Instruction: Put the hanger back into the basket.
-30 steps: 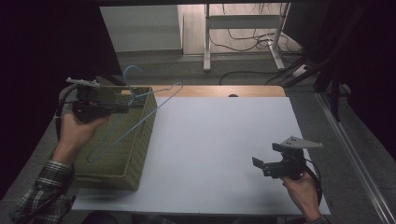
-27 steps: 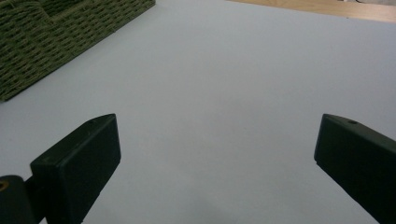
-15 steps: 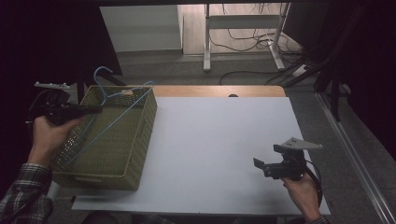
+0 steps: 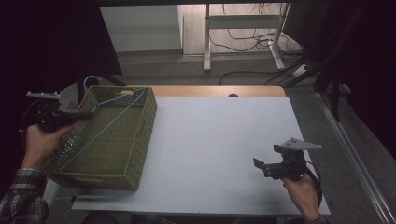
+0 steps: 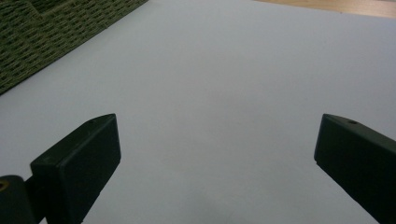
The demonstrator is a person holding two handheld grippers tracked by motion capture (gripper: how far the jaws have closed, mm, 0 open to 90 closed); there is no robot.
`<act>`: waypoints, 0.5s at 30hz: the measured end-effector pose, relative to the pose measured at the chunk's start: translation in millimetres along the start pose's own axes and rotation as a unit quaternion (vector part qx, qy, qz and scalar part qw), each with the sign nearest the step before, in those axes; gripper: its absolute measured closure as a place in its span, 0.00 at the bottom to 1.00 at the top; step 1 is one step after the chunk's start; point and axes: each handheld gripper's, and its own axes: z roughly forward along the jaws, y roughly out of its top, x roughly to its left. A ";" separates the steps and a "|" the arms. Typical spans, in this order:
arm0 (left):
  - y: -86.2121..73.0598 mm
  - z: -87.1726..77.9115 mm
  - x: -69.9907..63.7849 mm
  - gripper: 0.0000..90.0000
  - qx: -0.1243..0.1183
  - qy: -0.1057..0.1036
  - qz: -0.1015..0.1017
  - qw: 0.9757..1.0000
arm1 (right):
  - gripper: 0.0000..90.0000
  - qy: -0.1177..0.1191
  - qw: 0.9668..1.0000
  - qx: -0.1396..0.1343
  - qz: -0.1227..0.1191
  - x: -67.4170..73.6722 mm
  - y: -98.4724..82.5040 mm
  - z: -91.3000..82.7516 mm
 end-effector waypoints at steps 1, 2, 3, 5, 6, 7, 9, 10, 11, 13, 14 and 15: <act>-2.9 2.4 3.4 0.97 0.000 -0.001 -0.005 1.000 | 0.00 0.000 1.000 0.000 -0.001 0.2 -0.1 0.2; -5.9 5.0 6.8 0.97 0.000 -0.003 -0.008 1.000 | 0.00 0.000 1.000 0.001 -0.002 0.3 -0.3 0.5; -8.7 7.7 9.4 0.97 0.001 -0.002 -0.011 1.000 | 0.00 0.001 1.000 0.002 -0.003 0.3 -0.5 0.9; -14.1 13.6 14.7 0.97 0.005 -0.003 -0.019 1.000 | 0.00 0.000 1.000 0.004 -0.005 0.8 -1.0 1.5; -16.7 16.7 17.0 0.97 0.006 -0.003 -0.022 1.000 | 0.00 0.000 1.000 0.005 -0.005 0.9 -1.1 1.8; -19.0 19.9 19.1 0.97 0.010 -0.003 -0.026 1.000 | 0.00 0.000 1.000 0.006 -0.005 0.9 -1.3 2.2; -23.4 26.0 23.1 0.97 0.015 -0.003 -0.033 0.999 | 0.00 0.000 1.000 0.007 -0.006 0.9 -1.6 2.9; -25.4 29.1 25.0 0.97 0.019 -0.002 -0.036 0.999 | 0.00 -0.001 1.000 0.008 -0.007 1.1 -1.8 3.3; -27.1 31.9 26.9 0.97 0.025 0.001 -0.039 0.999 | 0.00 -0.001 1.000 0.009 -0.008 1.3 -2.0 3.5; -29.4 36.2 29.4 0.97 0.036 0.012 -0.043 0.998 | 0.00 -0.002 1.000 0.010 -0.011 1.7 -2.4 3.9; -29.2 37.7 29.1 0.97 0.042 0.021 -0.042 0.998 | 0.00 -0.003 1.000 0.010 -0.011 1.8 -2.5 4.0; -28.2 38.5 28.8 0.97 0.046 0.030 -0.044 0.997 | 0.00 -0.003 1.000 0.011 -0.012 2.0 -2.7 3.9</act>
